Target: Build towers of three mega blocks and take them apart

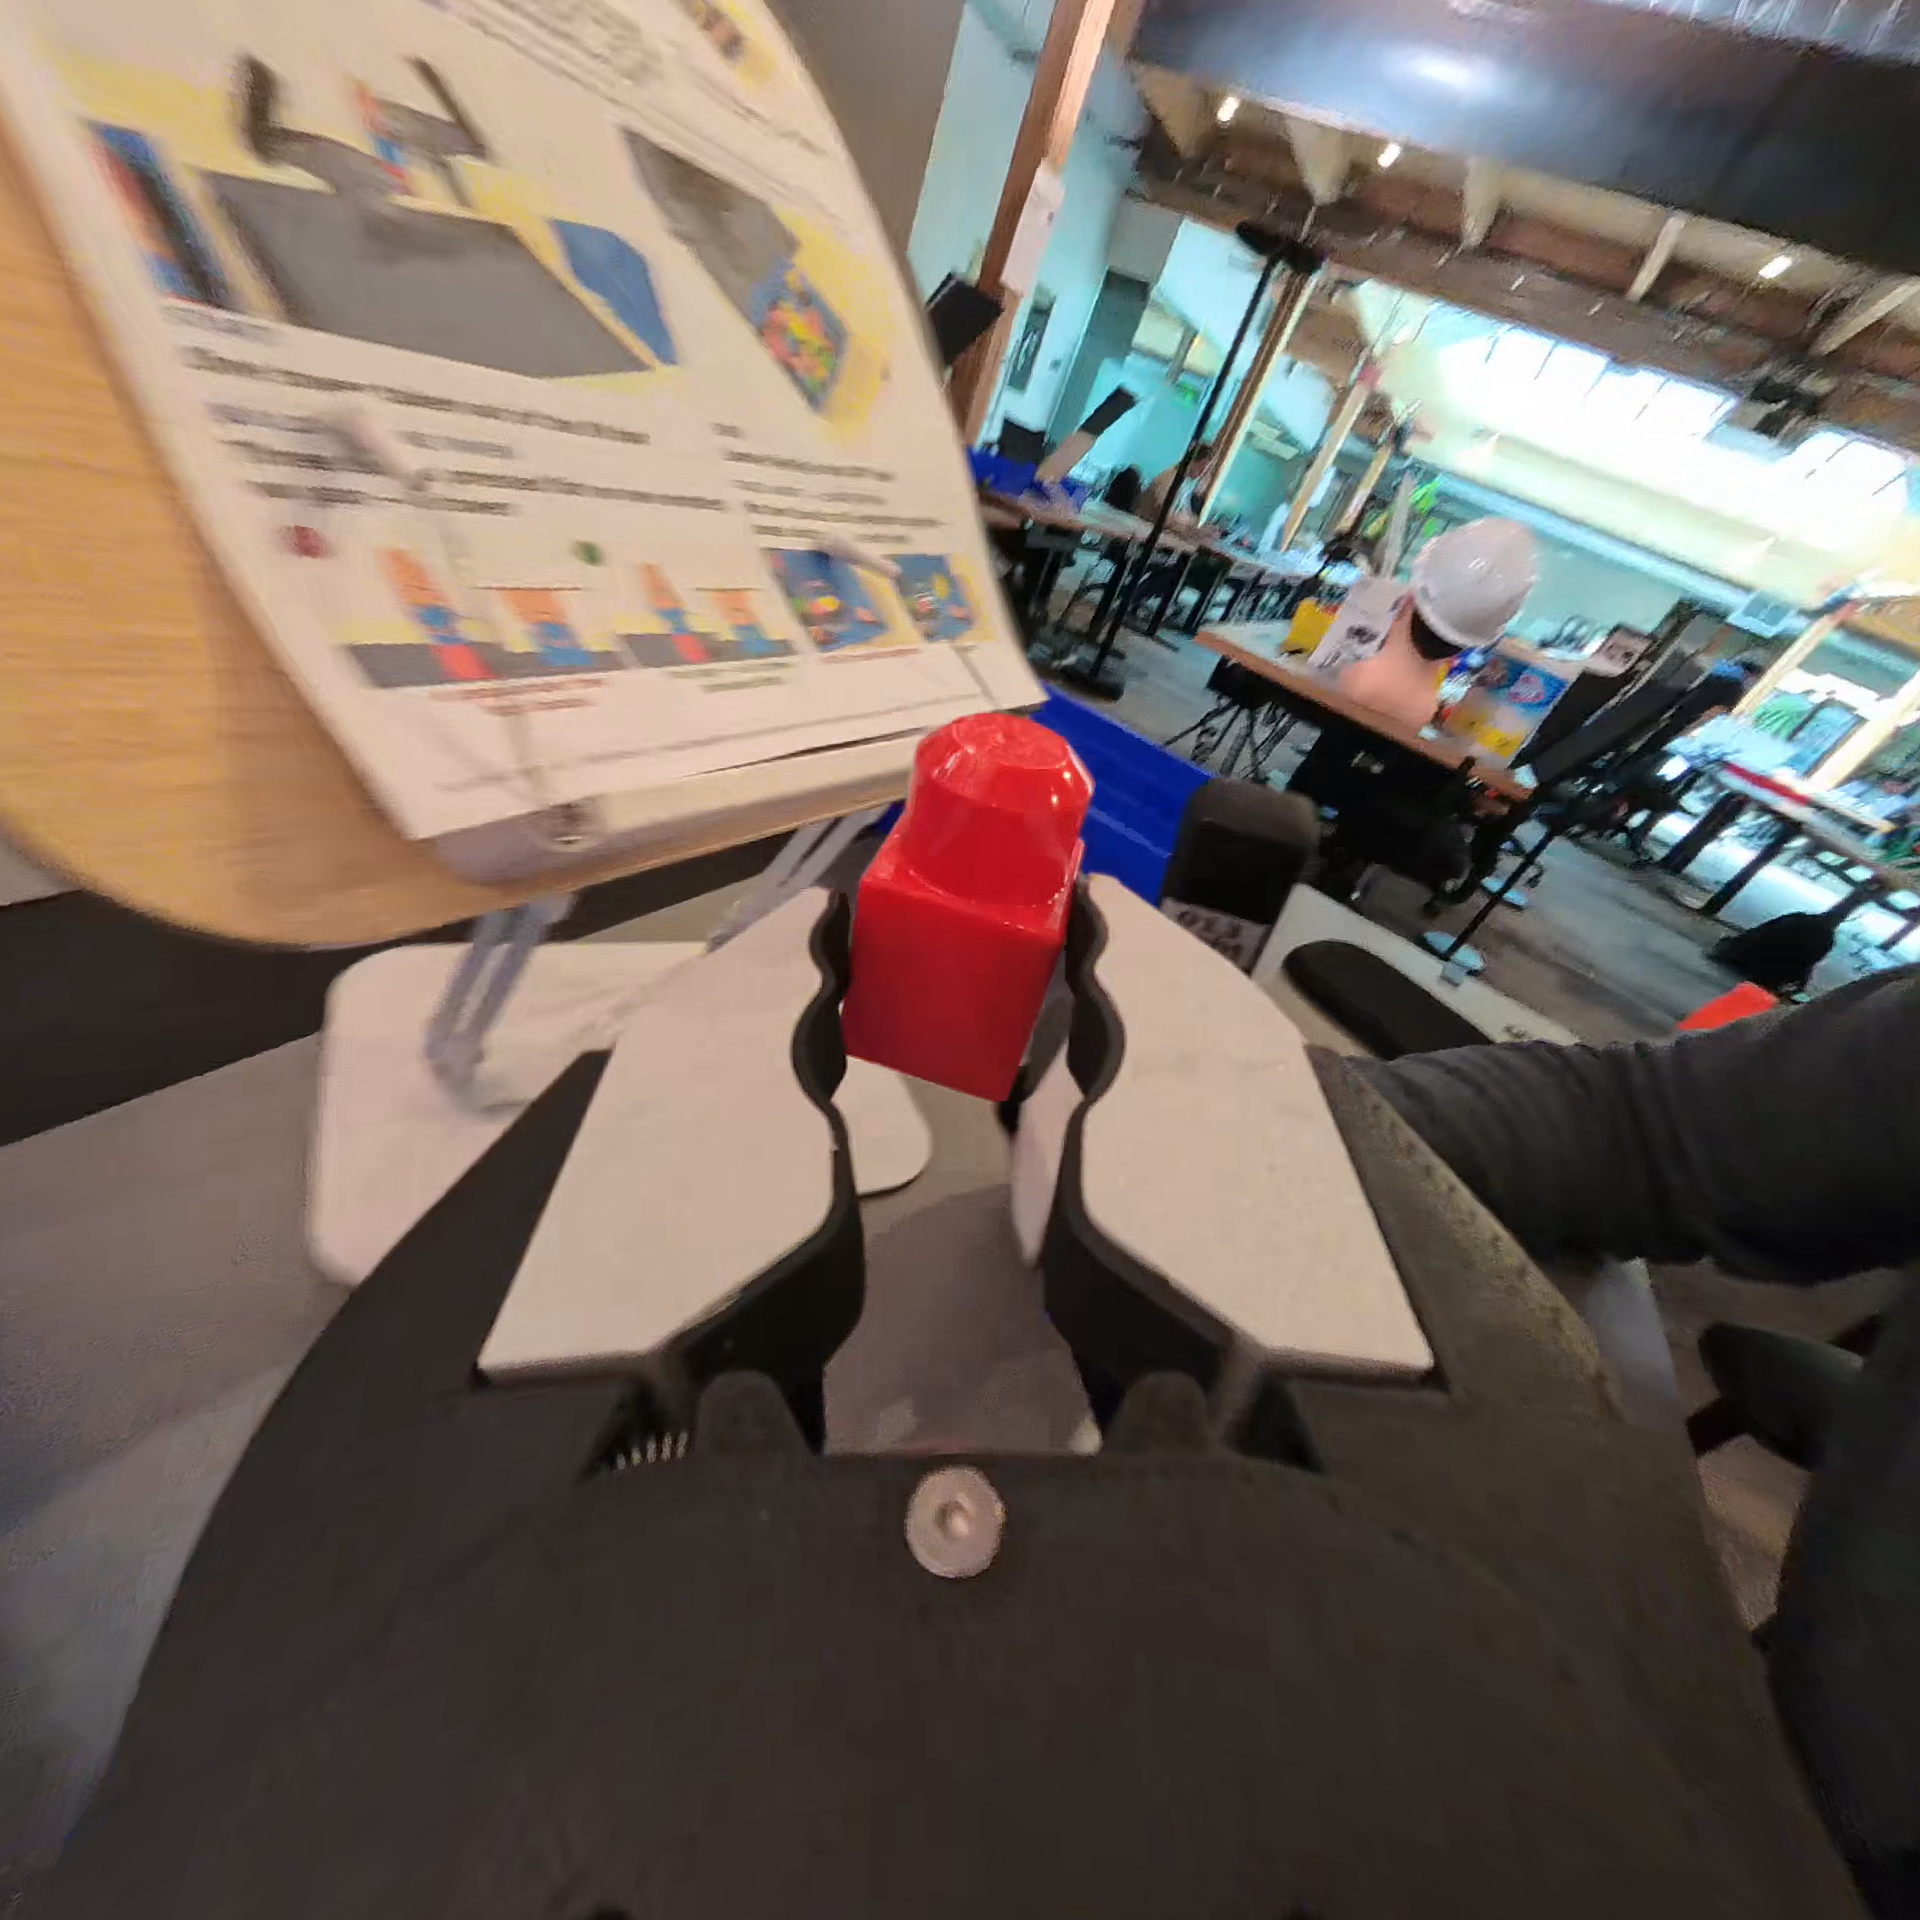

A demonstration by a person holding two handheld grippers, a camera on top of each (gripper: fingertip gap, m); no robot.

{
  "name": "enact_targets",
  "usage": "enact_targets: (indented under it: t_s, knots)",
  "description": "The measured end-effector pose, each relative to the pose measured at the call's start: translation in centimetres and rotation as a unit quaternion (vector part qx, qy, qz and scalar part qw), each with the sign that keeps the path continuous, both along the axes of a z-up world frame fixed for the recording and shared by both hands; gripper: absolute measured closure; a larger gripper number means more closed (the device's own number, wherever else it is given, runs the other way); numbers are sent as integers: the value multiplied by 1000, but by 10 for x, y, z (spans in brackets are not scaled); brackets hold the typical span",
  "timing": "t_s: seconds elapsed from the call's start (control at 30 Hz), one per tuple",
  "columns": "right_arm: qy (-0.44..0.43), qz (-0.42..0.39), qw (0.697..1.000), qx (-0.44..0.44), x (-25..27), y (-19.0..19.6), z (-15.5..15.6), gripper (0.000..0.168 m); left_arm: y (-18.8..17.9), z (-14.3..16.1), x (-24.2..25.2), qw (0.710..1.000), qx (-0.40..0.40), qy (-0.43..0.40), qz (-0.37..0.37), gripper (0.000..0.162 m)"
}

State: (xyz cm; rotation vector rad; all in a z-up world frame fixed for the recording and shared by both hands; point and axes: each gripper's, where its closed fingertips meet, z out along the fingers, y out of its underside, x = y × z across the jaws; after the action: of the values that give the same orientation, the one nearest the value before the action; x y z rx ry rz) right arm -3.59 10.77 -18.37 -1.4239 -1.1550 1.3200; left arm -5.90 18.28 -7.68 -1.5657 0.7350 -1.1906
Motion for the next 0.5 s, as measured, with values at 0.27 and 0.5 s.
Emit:
enact_targets:
  t_s: [0.27,0.5]
  knots:
    - [-3,-20,1000,0,1,6,-1,132,-35,-8,32,997,-13,-41,-56,123]
    - [-6,-23,1000,0,1,7,-2,132,-42,-26,37,996,-36,-42,-66,123]
